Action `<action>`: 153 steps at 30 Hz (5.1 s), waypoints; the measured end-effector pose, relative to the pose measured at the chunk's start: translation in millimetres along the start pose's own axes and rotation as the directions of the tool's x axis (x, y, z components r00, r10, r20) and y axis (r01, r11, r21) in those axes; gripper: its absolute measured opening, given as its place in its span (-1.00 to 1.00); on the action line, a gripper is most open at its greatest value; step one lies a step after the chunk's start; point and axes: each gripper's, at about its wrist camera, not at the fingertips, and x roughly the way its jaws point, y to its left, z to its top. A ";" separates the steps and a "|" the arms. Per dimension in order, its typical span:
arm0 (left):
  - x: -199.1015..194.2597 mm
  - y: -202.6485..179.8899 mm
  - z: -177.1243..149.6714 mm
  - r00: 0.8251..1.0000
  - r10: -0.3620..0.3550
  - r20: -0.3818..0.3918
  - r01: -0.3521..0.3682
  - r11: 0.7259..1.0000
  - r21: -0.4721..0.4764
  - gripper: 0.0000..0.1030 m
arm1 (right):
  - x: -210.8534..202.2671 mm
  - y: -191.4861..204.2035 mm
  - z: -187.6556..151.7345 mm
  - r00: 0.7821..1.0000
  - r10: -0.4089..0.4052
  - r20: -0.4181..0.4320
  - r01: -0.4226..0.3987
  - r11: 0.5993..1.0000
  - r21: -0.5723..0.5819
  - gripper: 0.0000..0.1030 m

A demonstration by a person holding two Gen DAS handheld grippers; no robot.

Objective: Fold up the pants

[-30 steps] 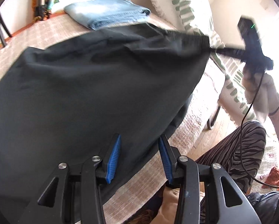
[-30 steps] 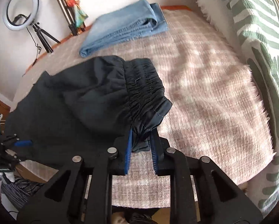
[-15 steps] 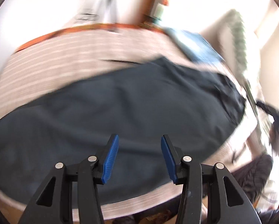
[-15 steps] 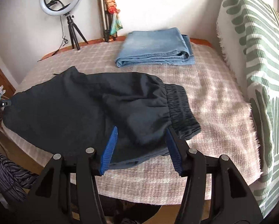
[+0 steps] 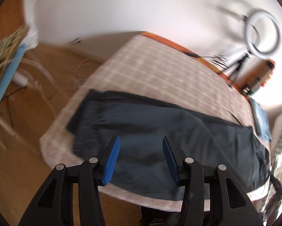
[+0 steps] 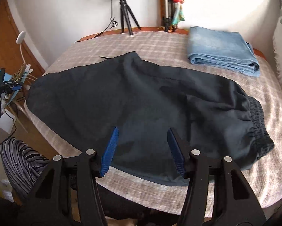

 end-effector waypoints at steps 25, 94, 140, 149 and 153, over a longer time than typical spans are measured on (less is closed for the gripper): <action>57.1 110.5 -49.8 0.999 -0.004 0.042 0.013 0.977 -0.211 -0.14 | 213.5 332.4 195.5 0.842 0.482 -0.242 -0.539 0.732 -0.417 0.11; -25.4 18.3 -14.1 0.961 0.098 0.259 -0.135 0.982 0.131 0.44 | 131.8 269.9 150.0 0.952 0.305 0.012 -0.281 0.892 -0.355 0.53; 70.4 133.2 -32.1 0.991 -0.040 0.128 0.079 0.945 -0.317 0.44 | 201.3 356.1 195.2 0.857 0.447 -0.256 -0.515 0.755 -0.407 0.54; 74.2 128.8 -30.7 0.986 -0.016 0.165 0.056 0.970 -0.237 0.40 | 307.6 463.8 233.0 0.786 0.441 -0.433 -0.613 0.647 -0.454 0.54; 73.0 128.3 -32.7 0.984 -0.022 0.177 0.061 0.974 -0.217 0.39 | 350.8 501.1 231.8 0.747 0.437 -0.501 -0.656 0.606 -0.450 0.54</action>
